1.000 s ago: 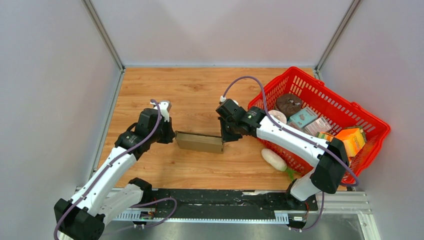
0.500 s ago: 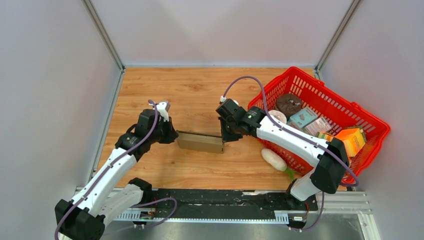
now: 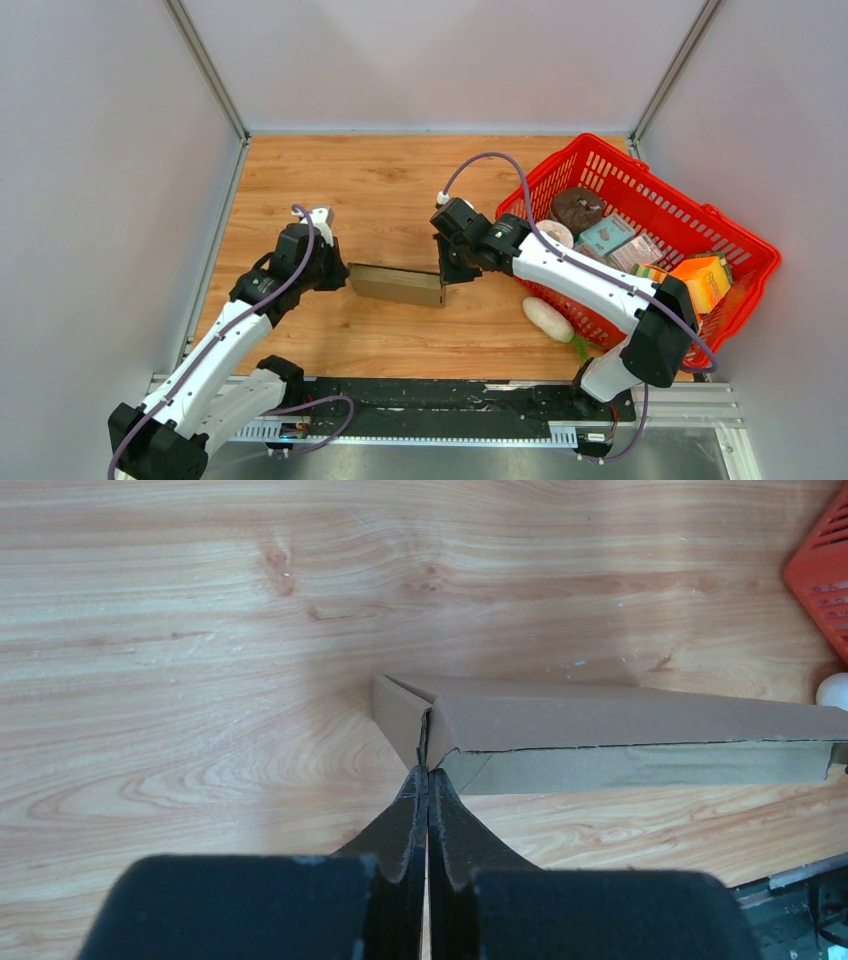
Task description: Fold the paper box
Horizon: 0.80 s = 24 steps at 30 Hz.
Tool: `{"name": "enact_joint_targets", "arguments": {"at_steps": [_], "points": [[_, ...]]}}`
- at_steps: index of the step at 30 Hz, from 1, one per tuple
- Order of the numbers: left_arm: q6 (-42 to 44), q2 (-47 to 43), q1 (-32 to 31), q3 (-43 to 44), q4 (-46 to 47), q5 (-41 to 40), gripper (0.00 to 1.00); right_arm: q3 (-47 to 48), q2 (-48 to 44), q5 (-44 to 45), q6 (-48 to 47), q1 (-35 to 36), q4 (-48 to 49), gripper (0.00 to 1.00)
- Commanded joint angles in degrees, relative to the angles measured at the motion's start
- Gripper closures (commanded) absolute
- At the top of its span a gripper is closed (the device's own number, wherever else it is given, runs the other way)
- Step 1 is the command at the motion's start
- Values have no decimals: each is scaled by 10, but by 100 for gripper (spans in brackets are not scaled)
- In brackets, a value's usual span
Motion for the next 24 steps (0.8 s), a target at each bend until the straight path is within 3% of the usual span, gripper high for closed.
{"name": "enact_joint_targets", "arguments": {"at_steps": [1, 3, 6, 10, 11, 14, 19, 24], "points": [[-5, -7, 0, -22, -13, -17, 100, -3, -3, 8, -27, 13, 29, 100], [-6, -15, 0, -30, 1, -4, 100, -11, -2, 9, -46, 18, 42, 96], [-6, -23, 0, -26, 8, 2, 100, -8, -3, 21, -64, 22, 37, 82], [3, -28, 0, -27, 12, 13, 100, 5, -19, 46, -112, 28, 27, 57], [3, -27, 0, -27, 13, 19, 100, 9, -30, 54, -137, 32, 27, 47], [0, -25, 0, -28, 15, 26, 100, 21, -43, 99, -182, 45, 27, 33], [-2, -23, 0, -28, 17, 22, 100, 22, -35, 186, -359, 118, 94, 25], [-4, -17, 0, -36, 23, 26, 100, -79, 0, 294, -538, 205, 311, 25]]}}
